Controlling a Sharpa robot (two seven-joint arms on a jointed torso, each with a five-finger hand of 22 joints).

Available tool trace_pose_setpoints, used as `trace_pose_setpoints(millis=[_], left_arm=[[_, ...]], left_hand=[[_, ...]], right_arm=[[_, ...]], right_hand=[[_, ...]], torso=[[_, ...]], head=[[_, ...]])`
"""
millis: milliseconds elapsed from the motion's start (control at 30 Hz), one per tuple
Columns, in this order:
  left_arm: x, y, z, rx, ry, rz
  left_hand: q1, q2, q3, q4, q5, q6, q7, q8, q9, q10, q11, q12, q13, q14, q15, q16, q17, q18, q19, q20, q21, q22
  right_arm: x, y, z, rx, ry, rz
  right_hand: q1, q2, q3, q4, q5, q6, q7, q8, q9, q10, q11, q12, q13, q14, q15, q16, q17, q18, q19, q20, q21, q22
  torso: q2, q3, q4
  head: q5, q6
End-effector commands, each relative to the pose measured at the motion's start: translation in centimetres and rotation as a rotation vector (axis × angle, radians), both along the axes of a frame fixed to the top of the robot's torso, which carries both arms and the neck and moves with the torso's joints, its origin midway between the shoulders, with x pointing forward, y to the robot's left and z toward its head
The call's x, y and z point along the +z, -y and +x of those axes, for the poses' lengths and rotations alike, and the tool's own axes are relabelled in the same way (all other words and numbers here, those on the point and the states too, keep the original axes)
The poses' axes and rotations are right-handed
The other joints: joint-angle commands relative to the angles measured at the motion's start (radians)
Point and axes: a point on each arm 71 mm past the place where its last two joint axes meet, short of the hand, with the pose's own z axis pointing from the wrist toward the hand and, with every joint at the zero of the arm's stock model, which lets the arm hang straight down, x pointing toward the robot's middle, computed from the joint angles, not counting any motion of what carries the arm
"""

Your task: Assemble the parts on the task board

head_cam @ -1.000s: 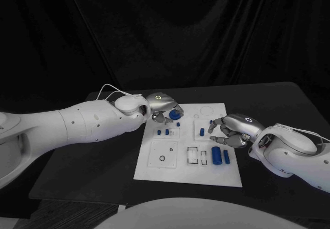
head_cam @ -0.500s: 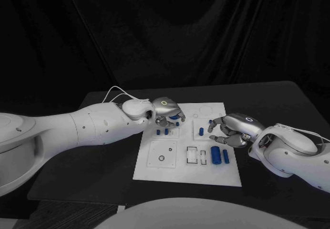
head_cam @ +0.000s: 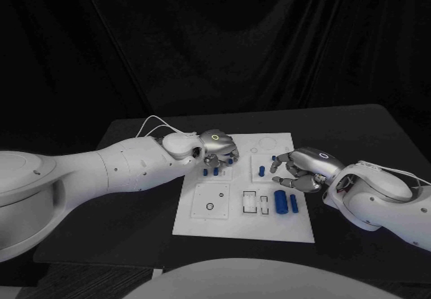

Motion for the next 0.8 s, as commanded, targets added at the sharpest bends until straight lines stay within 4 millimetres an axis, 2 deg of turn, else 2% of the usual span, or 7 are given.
trace_pose_setpoints(millis=[33,100,233,300,400,667,800], left_arm=[[-0.13,0.18,0.03,0.000,0.005,0.003],[-0.22,0.22,0.10,0.002,0.006,0.003],[-0.39,0.24,0.23,0.006,0.010,0.002],[-0.50,0.23,0.28,0.007,0.015,-0.001],[-0.60,0.24,0.28,0.007,0.023,-0.008],[-0.73,0.33,0.21,-0.002,0.037,-0.025],[-0.72,0.35,0.14,-0.010,0.051,-0.039]], left_hand=[[-0.023,-0.003,0.027,-0.017,0.015,0.021,0.003,0.017,-0.014,0.032,-0.010,-0.017,-0.015,0.024,-0.009,0.025,0.025,0.027,0.020,-0.004,0.023,0.223],[-0.022,-0.003,0.033,-0.019,0.019,0.029,0.003,0.018,-0.016,0.043,-0.011,-0.019,-0.019,0.031,-0.010,0.033,0.038,0.027,0.020,-0.005,0.022,0.222],[-0.023,-0.002,0.043,-0.022,0.021,0.043,0.007,0.021,-0.018,0.056,-0.017,-0.023,-0.027,0.039,-0.016,0.041,0.049,0.028,0.017,-0.007,0.017,0.221],[-0.024,-0.001,0.046,-0.022,0.021,0.048,0.006,0.021,-0.019,0.061,-0.015,-0.025,-0.030,0.041,-0.016,0.042,0.051,0.029,0.017,-0.008,0.016,0.220],[-0.023,0.008,0.058,-0.024,0.022,0.064,0.011,0.025,-0.020,0.082,-0.024,-0.026,-0.036,0.044,-0.021,0.044,0.052,0.028,0.019,-0.010,0.018,0.221],[-0.020,0.020,0.077,-0.031,0.024,0.106,0.012,0.036,-0.020,0.133,-0.033,-0.033,-0.051,0.048,-0.029,0.048,0.056,0.028,0.020,-0.015,0.018,0.222],[-0.023,0.030,0.084,-0.037,0.026,0.145,0.015,0.046,-0.018,0.185,-0.036,-0.036,-0.060,0.048,-0.033,0.044,0.049,0.027,0.023,-0.019,0.020,0.222]], right_arm=[[-0.12,-0.08,-0.06,-0.002,-0.003,0.000],[-0.23,-0.11,-0.10,-0.002,-0.007,-0.001],[-0.43,-0.13,-0.19,-0.002,-0.014,-0.003],[-0.57,-0.12,-0.25,-0.002,-0.019,-0.006],[-0.71,-0.09,-0.31,-0.004,-0.024,-0.008],[-0.93,-0.07,-0.38,-0.006,-0.033,-0.013],[-1.01,-0.09,-0.39,-0.007,-0.037,-0.015]], right_hand=[[0.010,-0.007,0.010,-0.003,0.019,0.008,-0.003,0.018,-0.011,-0.015,-0.001,-0.015,0.130,0.045,-0.006,-0.008,0.185,-0.002,-0.001,-0.002,-0.005,0.125],[0.010,-0.007,0.010,-0.003,0.019,0.008,-0.003,0.018,-0.011,-0.017,-0.001,-0.016,0.128,0.044,-0.006,-0.010,0.184,-0.002,-0.002,-0.002,-0.007,0.124],[0.010,-0.007,0.010,-0.003,0.019,0.008,-0.003,0.018,-0.011,-0.017,-0.001,-0.016,0.128,0.043,-0.006,-0.011,0.183,-0.001,-0.003,-0.002,-0.009,0.124],[0.009,-0.007,0.010,-0.002,0.019,0.008,-0.003,0.018,-0.011,-0.019,-0.001,-0.018,0.126,0.042,-0.006,-0.013,0.181,-0.001,-0.005,-0.002,-0.014,0.122],[0.009,-0.007,0.010,-0.002,0.018,0.008,-0.003,0.018,-0.011,-0.020,-0.001,-0.018,0.125,0.041,-0.006,-0.014,0.180,0.000,-0.005,-0.002,-0.016,0.122],[0.008,-0.007,0.011,-0.001,0.018,0.007,-0.003,0.018,-0.011,-0.021,-0.001,-0.019,0.124,0.040,-0.006,-0.015,0.179,0.000,-0.007,-0.002,-0.018,0.121],[0.008,-0.007,0.011,-0.001,0.017,0.007,-0.003,0.018,-0.012,-0.023,-0.001,-0.020,0.123,0.040,-0.006,-0.016,0.178,0.000,-0.008,-0.002,-0.021,0.120]], torso=[[-0.001,-0.0011,0.0002],[-0.001,-0.0027,-0.0001],[-0.002,-0.0031,-0.0027],[-0.001,-0.0013,-0.0032],[0.000,-0.0009,-0.0033],[0.001,-0.0014,-0.0032],[0.001,-0.0016,-0.0045]], head=[[0.000,0.000],[-0.001,0.000],[0.000,0.000],[-0.001,0.000],[-0.004,0.000],[-0.006,0.000],[-0.005,0.000]])
